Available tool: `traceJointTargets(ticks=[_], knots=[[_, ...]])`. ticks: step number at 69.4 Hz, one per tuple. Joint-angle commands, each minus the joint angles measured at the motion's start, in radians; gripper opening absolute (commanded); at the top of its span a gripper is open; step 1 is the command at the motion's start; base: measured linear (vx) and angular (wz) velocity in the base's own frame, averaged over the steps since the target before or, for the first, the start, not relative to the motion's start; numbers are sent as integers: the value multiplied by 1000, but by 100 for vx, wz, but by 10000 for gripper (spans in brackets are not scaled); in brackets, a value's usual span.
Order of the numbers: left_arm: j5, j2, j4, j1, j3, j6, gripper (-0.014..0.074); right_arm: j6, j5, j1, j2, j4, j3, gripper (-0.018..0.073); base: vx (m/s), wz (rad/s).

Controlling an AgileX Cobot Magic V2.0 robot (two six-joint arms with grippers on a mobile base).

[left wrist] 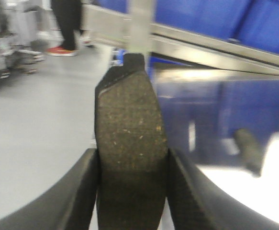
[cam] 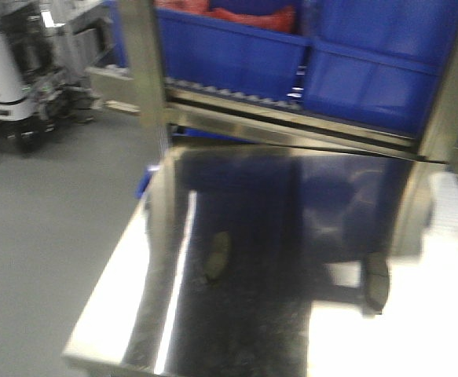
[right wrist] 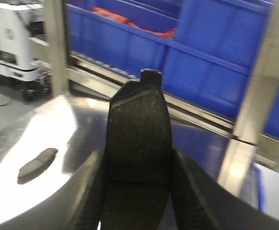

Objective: Move and align brake pads A on conveyor
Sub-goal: 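Turn the base away from the table holding both pads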

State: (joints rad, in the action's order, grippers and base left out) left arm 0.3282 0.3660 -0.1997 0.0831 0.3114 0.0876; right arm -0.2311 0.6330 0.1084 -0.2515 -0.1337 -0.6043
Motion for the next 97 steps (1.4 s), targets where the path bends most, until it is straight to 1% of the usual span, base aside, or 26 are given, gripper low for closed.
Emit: traceJointTargets(ticks=[1,43,81,97], knots=[[-100,4,-12,7,31,2,-6,-7,-94,-4,-12,-3,-29,-4,-15,73],[-100,4,-12,7,31,2,-6,-7,-94,-4,-12,-3,-29,-4,-17,72],[-100,4,-12,7,31,2,-6,-7,-94,-4,-12,-3,-29,-4,-12,85],[-100,4,-12,7,31,2,-6,-7,-94,-4,-12,-2,-29,-4,-7,56]])
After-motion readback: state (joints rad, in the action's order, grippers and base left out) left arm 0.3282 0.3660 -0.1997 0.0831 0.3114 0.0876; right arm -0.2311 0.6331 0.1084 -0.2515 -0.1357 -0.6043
